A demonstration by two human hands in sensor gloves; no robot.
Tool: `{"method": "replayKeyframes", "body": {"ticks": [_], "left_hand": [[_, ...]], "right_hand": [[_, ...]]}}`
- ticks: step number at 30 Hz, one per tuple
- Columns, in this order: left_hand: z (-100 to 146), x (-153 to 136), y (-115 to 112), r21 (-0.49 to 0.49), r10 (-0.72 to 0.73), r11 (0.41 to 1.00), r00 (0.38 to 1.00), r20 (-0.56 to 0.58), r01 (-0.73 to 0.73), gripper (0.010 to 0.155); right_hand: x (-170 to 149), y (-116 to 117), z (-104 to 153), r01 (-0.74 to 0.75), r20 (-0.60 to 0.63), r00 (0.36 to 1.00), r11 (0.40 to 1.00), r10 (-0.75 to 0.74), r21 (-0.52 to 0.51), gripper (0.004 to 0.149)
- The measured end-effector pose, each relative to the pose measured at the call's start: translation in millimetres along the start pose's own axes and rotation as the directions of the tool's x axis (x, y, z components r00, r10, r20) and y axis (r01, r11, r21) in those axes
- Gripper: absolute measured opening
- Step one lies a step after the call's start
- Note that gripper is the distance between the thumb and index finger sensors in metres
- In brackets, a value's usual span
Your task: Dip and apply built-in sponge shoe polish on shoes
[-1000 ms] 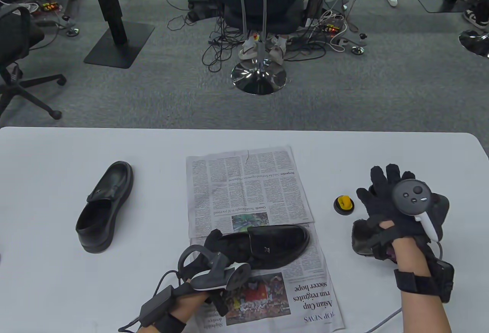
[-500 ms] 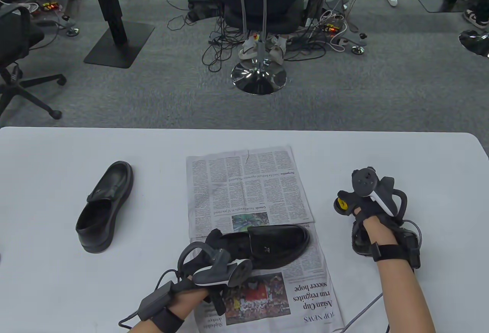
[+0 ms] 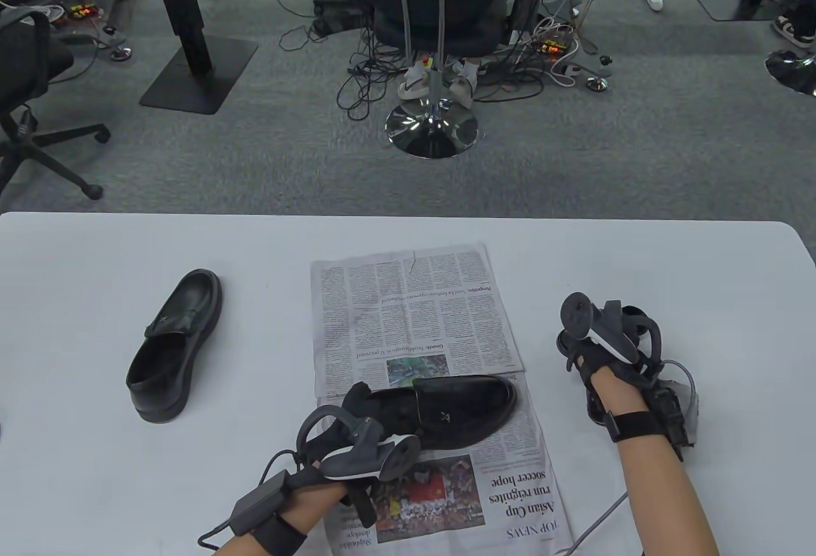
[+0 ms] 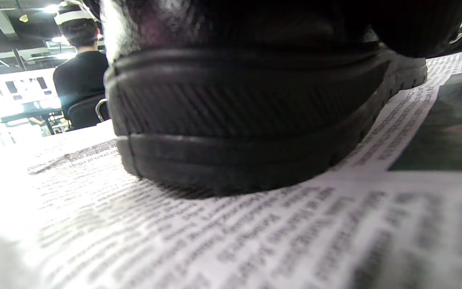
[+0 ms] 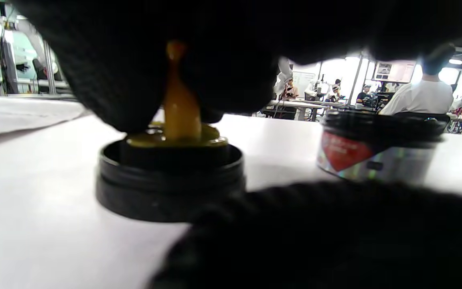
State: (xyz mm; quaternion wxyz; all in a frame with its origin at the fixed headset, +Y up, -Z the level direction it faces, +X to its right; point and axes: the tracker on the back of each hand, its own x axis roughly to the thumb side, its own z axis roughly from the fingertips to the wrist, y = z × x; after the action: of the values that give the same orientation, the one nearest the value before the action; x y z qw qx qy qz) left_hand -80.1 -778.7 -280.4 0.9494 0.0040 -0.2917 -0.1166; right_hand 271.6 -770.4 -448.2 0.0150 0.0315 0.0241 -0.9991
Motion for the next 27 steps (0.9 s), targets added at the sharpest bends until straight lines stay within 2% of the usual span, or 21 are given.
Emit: {"method": "replayKeyframes", "body": {"ticks": [5, 8, 11, 13, 15, 21, 27], "left_hand": [[0.2, 0.1, 0.0, 0.004, -0.001, 1.0, 1.0, 0.0, 0.001, 0.039], [0.3, 0.1, -0.1, 0.005, 0.0, 1.0, 1.0, 0.0, 0.0, 0.039], [0.3, 0.1, -0.1, 0.005, 0.0, 1.0, 1.0, 0.0, 0.0, 0.039], [0.4, 0.1, -0.1, 0.005, -0.001, 1.0, 1.0, -0.001, 0.001, 0.039], [0.4, 0.1, -0.1, 0.005, 0.0, 1.0, 1.0, -0.001, 0.0, 0.039], [0.6, 0.2, -0.2, 0.008, -0.002, 1.0, 1.0, -0.002, 0.002, 0.039], [0.7, 0.2, -0.3, 0.011, -0.002, 1.0, 1.0, -0.002, 0.002, 0.039]], "right_hand": [[-3.3, -1.6, -0.3, 0.071, 0.015, 0.997, 0.997, -0.071, -0.027, 0.048], [-13.3, -15.7, -1.1, 0.127, 0.0, 0.992, 0.989, -0.128, -0.069, 0.048], [-37.3, -42.5, 0.5, 0.223, -0.054, 0.969, 0.951, -0.239, -0.213, 0.048], [-56.5, -54.3, 3.6, 0.238, -0.109, 0.953, 0.925, -0.281, -0.297, 0.048], [-77.5, -55.9, 8.3, 0.19, -0.204, 0.937, 0.902, -0.285, -0.388, 0.047], [-107.4, -20.3, 8.1, 0.17, -0.326, 0.905, 0.934, -0.274, -0.314, 0.046], [-99.7, -4.1, 2.8, 0.119, -0.313, 0.931, 0.965, -0.19, -0.232, 0.045]]}}
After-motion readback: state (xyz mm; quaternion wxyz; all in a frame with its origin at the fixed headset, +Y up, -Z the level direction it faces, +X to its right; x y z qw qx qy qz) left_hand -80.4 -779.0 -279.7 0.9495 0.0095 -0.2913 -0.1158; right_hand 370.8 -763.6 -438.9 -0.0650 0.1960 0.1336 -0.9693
